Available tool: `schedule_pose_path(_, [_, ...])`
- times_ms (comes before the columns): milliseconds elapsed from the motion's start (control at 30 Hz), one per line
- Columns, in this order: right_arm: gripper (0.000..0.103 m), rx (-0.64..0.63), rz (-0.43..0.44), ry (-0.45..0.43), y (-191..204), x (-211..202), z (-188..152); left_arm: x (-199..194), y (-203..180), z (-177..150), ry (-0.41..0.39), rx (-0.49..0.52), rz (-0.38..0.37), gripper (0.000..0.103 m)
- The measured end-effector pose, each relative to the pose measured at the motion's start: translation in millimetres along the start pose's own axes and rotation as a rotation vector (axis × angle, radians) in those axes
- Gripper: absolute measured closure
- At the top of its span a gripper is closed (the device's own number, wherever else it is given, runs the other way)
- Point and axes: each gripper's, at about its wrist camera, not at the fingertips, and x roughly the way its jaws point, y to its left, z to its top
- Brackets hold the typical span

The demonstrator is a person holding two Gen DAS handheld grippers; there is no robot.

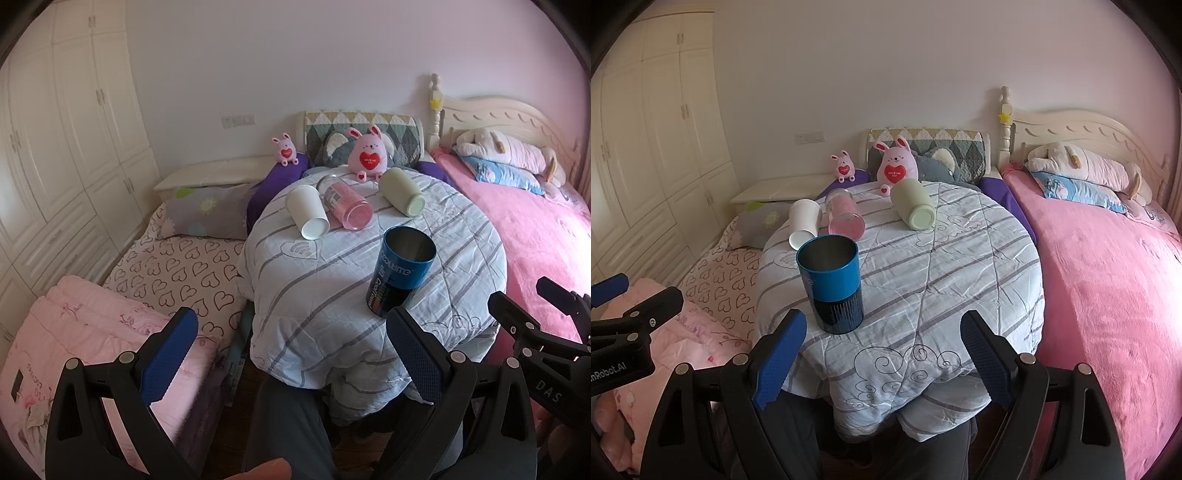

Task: Flip cup upright

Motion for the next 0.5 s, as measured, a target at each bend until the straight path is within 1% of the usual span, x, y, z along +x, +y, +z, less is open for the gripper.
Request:
schedule_pose_path(300, [0.016,0.001,0.0,0.001,-0.3,0.7,-0.4,0.9,-2.1,-1.1,0.001,-0.002,-0.008,0.0])
schedule_pose_path(500, [0.016,0.002,0.001,0.002,-0.5,0.8,-0.3,-4.0,-4.7,-2.1,-0.021,0.004,-0.02,0.0])
